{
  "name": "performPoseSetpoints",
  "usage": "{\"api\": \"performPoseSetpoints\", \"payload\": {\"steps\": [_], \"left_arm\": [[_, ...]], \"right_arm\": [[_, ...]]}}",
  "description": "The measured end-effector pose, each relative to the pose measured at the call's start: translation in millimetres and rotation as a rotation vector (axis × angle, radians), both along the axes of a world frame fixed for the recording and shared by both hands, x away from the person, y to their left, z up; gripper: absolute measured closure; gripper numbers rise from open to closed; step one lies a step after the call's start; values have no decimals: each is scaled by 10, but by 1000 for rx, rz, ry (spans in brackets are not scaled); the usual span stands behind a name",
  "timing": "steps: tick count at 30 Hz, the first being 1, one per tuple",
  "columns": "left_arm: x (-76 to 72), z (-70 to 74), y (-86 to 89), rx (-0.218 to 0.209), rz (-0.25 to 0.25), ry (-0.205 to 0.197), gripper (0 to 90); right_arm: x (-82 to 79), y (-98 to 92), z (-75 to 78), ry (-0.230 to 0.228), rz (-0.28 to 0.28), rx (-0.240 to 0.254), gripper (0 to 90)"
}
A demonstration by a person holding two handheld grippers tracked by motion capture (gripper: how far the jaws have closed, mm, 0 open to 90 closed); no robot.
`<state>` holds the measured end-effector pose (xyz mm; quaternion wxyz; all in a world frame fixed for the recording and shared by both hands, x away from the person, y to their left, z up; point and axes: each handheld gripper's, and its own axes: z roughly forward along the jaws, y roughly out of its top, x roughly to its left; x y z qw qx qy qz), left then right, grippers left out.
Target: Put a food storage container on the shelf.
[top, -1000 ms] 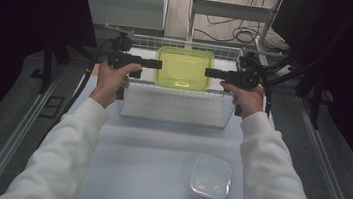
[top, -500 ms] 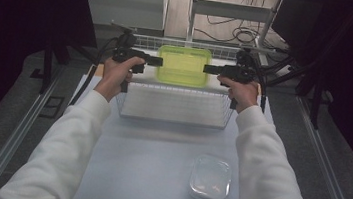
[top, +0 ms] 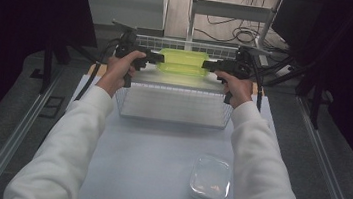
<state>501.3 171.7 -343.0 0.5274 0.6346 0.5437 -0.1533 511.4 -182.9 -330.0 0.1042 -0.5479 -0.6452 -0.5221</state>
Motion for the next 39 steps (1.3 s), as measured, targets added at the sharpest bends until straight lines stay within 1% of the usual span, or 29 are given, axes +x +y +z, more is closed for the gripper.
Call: {"api": "performPoseSetpoints", "payload": {"steps": [3,5,7,8,9,10,12,13,15,16,17,19,20,21,22,23,24,25,26,28,29,31,32,33,34,36,37,38,39], "left_arm": [[-3,1,-3,3,2,-3,712],[-12,6,-11,31,11,-15,664],[-20,17,-4,54,23,-24,553],[-20,17,-4,54,23,-24,482],[-56,60,16,84,41,-63,445],[-75,84,24,97,44,-81,419],[-135,149,58,80,39,-125,363],[-163,174,69,87,41,-141,330],[-256,243,95,107,43,-188,293],[-256,243,95,107,43,-188,276],[-372,304,115,128,57,-235,267],[-514,341,151,130,53,-285,262],[-514,341,151,130,53,-285,261],[-636,350,169,147,44,-311,259],[-684,351,175,163,42,-320,257],[-768,351,179,197,39,-334,256],[-821,348,182,208,33,-344,256],[-892,339,184,211,24,-352,255],[-892,339,184,211,24,-352,251],[-1081,306,178,251,0,-377,251],[-1198,271,172,253,-14,-385,251],[-1364,210,157,264,-37,-399,249],[-1364,210,157,264,-37,-399,248],[-1554,104,143,278,-54,-409,248],[-1554,104,143,278,-54,-409,248],[-1691,-11,141,288,-64,-407,253],[-1786,-128,141,301,-58,-398,255],[-1786,-128,141,301,-58,-398,256],[-1855,-230,140,329,-58,-387,256]], "right_arm": [[1,-7,-4,10,-1,8,714],[-3,-4,-12,7,-4,14,662],[-16,13,-9,-4,-17,20,549],[-16,13,-9,-4,-17,20,549],[-48,25,16,-20,-22,25,457],[-74,20,35,-43,-37,16,438],[-129,9,84,-79,-60,-13,390],[-167,1,119,-103,-68,-27,368],[-231,-10,171,-143,-67,-28,347],[-231,-10,171,-143,-67,-28,347],[-331,-17,239,-204,-57,-38,334],[-406,-29,279,-236,-42,-56,319],[-406,-29,279,-236,-42,-56,319],[-494,-54,307,-274,-13,-88,305],[-531,-69,312,-288,1,-114,300],[-560,-78,316,-296,8,-135,293],[-612,-101,317,-311,23,-170,292],[-644,-118,315,-321,34,-188,292],[-644,-118,315,-321,34,-188,292],[-763,-173,309,-337,68,-241,291],[-896,-222,285,-362,95,-299,290],[-1018,-267,244,-380,115,-333,291],[-1082,-297,211,-385,129,-342,291],[-1160,-336,159,-386,141,-353,291],[-1160,-336,159,-386,141,-353,291],[-1321,-423,5,-382,170,-359,293],[-1364,-445,-58,-375,182,-363,294],[-1364,-445,-58,-375,182,-363,294],[-1400,-462,-104,-371,187,-366,295]]}}
